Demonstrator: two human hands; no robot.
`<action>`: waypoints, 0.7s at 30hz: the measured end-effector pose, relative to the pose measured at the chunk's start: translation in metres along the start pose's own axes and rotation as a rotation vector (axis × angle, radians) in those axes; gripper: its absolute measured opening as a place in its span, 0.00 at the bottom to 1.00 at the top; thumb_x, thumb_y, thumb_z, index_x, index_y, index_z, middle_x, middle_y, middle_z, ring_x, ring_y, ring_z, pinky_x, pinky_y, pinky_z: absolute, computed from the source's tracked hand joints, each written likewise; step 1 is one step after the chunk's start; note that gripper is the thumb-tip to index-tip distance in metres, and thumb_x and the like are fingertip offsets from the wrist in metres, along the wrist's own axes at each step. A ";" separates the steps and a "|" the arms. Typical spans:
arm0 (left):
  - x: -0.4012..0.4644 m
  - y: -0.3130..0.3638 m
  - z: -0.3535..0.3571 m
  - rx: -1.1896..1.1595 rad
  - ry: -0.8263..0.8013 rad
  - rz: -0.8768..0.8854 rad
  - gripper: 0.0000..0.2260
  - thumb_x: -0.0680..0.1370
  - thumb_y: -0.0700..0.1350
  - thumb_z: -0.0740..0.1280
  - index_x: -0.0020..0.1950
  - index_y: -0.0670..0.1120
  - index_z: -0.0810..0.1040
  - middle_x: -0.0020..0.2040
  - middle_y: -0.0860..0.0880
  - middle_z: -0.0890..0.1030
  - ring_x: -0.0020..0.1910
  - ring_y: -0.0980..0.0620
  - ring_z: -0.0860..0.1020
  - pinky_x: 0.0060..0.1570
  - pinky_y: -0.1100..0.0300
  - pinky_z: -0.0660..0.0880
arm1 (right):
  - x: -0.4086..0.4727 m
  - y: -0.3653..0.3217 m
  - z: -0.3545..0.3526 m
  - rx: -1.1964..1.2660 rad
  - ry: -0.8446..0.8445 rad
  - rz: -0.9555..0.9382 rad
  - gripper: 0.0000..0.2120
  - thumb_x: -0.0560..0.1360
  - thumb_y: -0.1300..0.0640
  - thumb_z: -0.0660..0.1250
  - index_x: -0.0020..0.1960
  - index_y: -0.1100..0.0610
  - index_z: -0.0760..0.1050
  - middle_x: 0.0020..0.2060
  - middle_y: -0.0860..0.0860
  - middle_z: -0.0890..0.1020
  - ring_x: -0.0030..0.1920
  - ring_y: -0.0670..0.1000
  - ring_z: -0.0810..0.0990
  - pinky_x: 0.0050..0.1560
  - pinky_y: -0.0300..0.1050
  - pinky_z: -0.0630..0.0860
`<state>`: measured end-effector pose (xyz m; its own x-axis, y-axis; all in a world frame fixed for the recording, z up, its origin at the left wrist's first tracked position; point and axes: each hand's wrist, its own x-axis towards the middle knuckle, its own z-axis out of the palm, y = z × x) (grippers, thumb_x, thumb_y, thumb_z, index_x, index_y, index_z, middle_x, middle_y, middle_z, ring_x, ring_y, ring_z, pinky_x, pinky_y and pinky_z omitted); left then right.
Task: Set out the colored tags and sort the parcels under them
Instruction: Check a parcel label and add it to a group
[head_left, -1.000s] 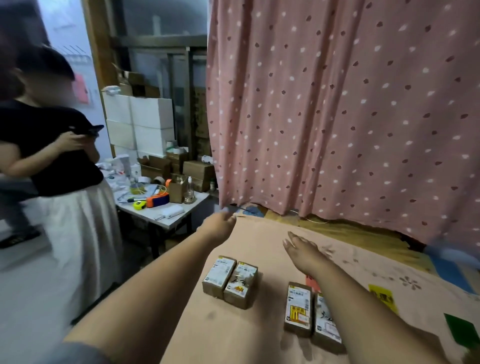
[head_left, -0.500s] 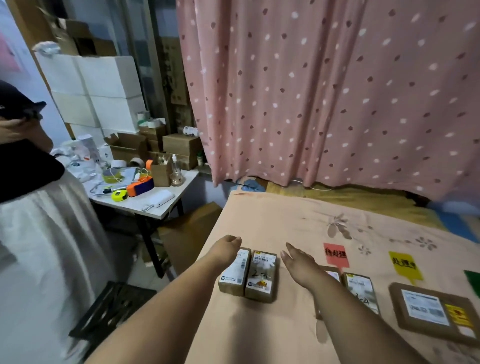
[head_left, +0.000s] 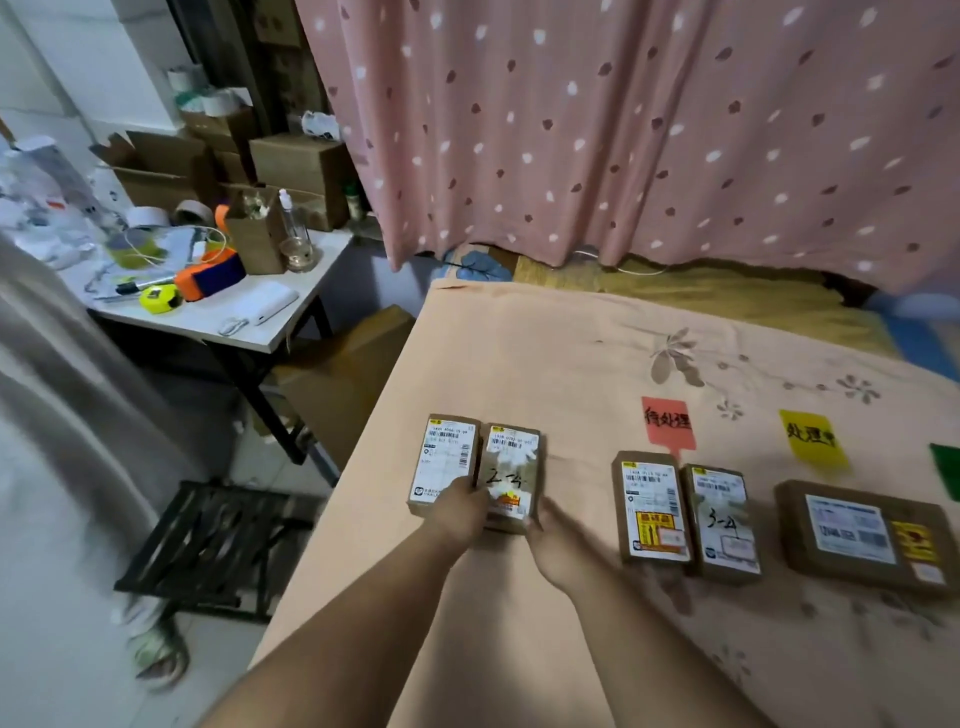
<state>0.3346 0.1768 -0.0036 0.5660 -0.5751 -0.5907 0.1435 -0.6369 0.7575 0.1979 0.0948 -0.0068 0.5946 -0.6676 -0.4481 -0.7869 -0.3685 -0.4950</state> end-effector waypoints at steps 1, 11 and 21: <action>0.016 -0.012 0.005 0.059 0.011 -0.002 0.14 0.75 0.52 0.63 0.57 0.50 0.79 0.54 0.48 0.84 0.53 0.49 0.81 0.60 0.51 0.76 | -0.005 -0.004 -0.001 0.032 0.015 -0.033 0.20 0.78 0.43 0.53 0.70 0.40 0.63 0.65 0.46 0.76 0.62 0.55 0.77 0.59 0.48 0.73; -0.002 0.003 0.023 -0.219 0.023 -0.085 0.15 0.79 0.38 0.57 0.62 0.43 0.77 0.57 0.43 0.83 0.56 0.44 0.82 0.62 0.47 0.76 | -0.008 0.002 0.002 0.297 0.071 -0.023 0.23 0.83 0.52 0.53 0.77 0.40 0.57 0.70 0.45 0.73 0.66 0.50 0.73 0.49 0.32 0.62; -0.042 0.033 0.029 -0.544 0.134 0.093 0.11 0.82 0.44 0.60 0.54 0.59 0.79 0.55 0.54 0.83 0.55 0.54 0.79 0.52 0.54 0.76 | -0.027 -0.015 -0.014 0.890 0.216 0.069 0.18 0.83 0.55 0.57 0.72 0.54 0.69 0.67 0.53 0.75 0.67 0.53 0.74 0.51 0.22 0.71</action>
<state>0.2926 0.1649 0.0380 0.6895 -0.5232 -0.5008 0.4654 -0.2098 0.8599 0.1910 0.1098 0.0230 0.4370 -0.8088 -0.3936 -0.3486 0.2511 -0.9030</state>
